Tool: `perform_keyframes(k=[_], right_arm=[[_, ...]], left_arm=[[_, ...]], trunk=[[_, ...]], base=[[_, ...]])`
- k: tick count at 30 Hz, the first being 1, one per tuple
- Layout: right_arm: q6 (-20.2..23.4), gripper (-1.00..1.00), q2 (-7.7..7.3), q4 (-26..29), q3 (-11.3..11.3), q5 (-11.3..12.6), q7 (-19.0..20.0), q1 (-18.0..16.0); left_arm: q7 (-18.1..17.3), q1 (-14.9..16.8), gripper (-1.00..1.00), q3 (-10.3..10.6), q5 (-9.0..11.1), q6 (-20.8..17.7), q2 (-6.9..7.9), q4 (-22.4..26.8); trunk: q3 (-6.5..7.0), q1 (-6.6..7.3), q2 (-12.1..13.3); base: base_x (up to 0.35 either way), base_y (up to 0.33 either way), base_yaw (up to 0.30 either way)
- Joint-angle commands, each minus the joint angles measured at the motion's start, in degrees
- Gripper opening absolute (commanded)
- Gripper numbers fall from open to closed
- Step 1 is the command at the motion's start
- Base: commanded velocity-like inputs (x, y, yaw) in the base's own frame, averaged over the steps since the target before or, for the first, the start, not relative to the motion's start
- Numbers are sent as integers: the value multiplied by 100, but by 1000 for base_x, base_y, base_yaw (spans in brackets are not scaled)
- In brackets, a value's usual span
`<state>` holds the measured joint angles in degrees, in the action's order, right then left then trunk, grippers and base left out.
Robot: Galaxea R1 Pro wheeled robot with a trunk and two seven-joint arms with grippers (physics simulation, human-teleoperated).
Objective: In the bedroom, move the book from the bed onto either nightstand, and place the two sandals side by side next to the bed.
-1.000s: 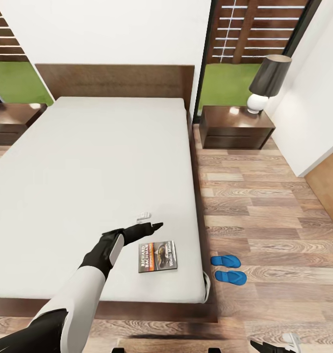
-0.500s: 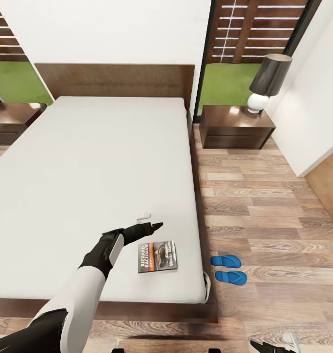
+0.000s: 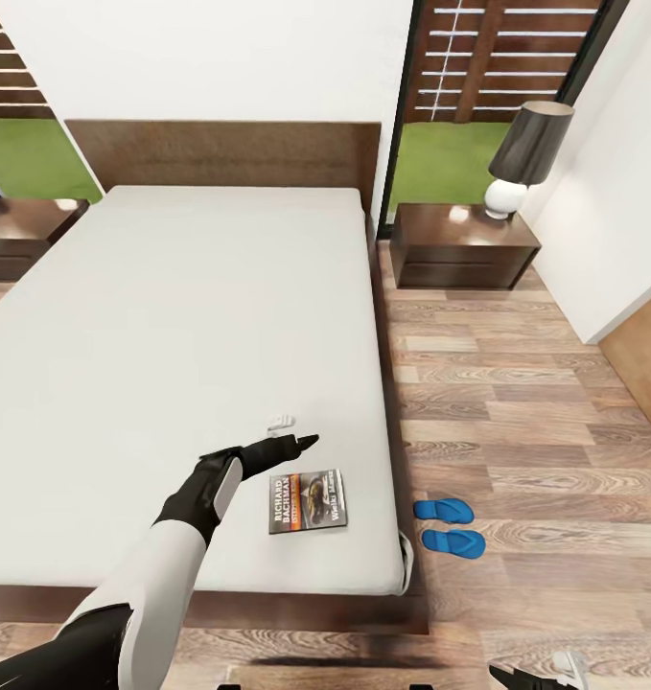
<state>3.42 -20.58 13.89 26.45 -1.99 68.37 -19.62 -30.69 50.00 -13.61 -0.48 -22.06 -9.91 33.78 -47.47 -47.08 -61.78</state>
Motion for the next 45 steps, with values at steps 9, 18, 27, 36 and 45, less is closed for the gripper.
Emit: perform_keyframes(k=[9, 18, 27, 36, 45], right_arm=[[36, 100, 1, 0, 36, -21, 27, -4], [36, 100, 1, 0, 36, -21, 27, -3], [36, 100, 1, 0, 36, -21, 27, -2], [36, 100, 1, 0, 36, -21, 27, -4], [36, 100, 1, 0, 36, -21, 27, -5]], left_arm=[[-33, 6, 100, -45, -5, -53, -9, 6], [-33, 5, 100, -45, 1, -53, -9, 6], [-33, 3, 100, -45, 2, -53, -9, 6], [-33, 4, 100, -45, 4, -53, -9, 6], [-33, 1, 100, -45, 4, -53, -9, 6]], trunk=[[-166, -199, -365], [-328, -396, -726], [-489, -594, -1087], [-651, -792, -1448], [-812, -989, -1809]], base=[[0, 0, 0], [0, 0, 0], [0, 0, 0], [0, 0, 0], [0, 0, 0]])
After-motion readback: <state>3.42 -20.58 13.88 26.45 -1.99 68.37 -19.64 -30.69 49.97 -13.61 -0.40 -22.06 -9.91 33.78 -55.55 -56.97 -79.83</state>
